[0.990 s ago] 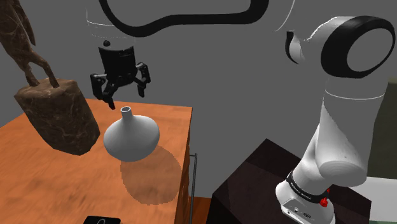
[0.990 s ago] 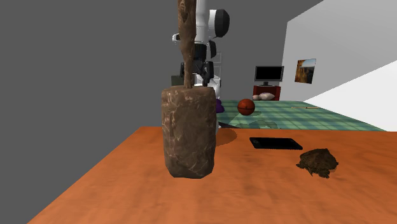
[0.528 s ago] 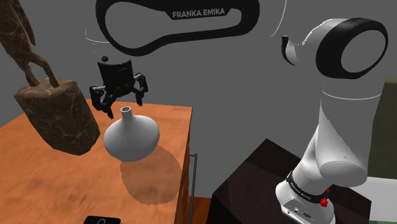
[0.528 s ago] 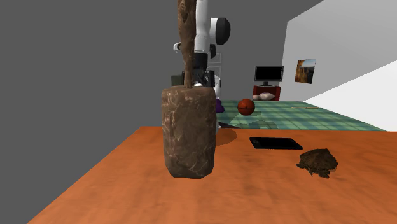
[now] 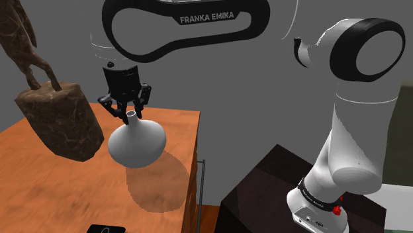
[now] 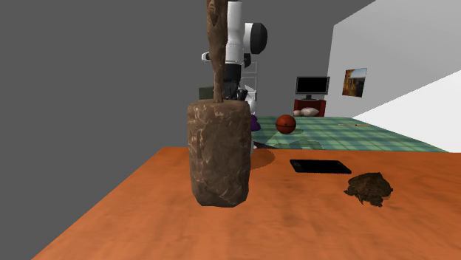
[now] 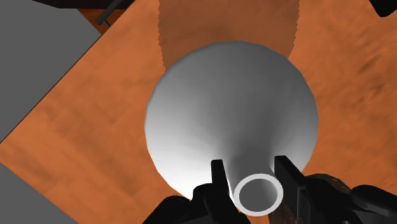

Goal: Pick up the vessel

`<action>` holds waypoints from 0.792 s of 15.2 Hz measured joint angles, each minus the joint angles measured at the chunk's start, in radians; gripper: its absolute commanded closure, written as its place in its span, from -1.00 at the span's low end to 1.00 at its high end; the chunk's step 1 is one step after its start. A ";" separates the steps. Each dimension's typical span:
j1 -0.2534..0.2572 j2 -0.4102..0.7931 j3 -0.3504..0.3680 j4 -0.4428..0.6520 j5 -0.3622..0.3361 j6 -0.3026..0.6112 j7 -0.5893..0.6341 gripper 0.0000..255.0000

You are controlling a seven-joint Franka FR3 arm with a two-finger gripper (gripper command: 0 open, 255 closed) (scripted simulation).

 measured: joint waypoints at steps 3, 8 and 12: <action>0.000 -0.001 0.000 -0.001 0.000 0.001 0.000 1.00; 0.006 0.004 0.001 0.045 0.000 -0.043 -0.003 1.00; 0.017 0.016 0.002 0.114 -0.006 -0.100 -0.004 1.00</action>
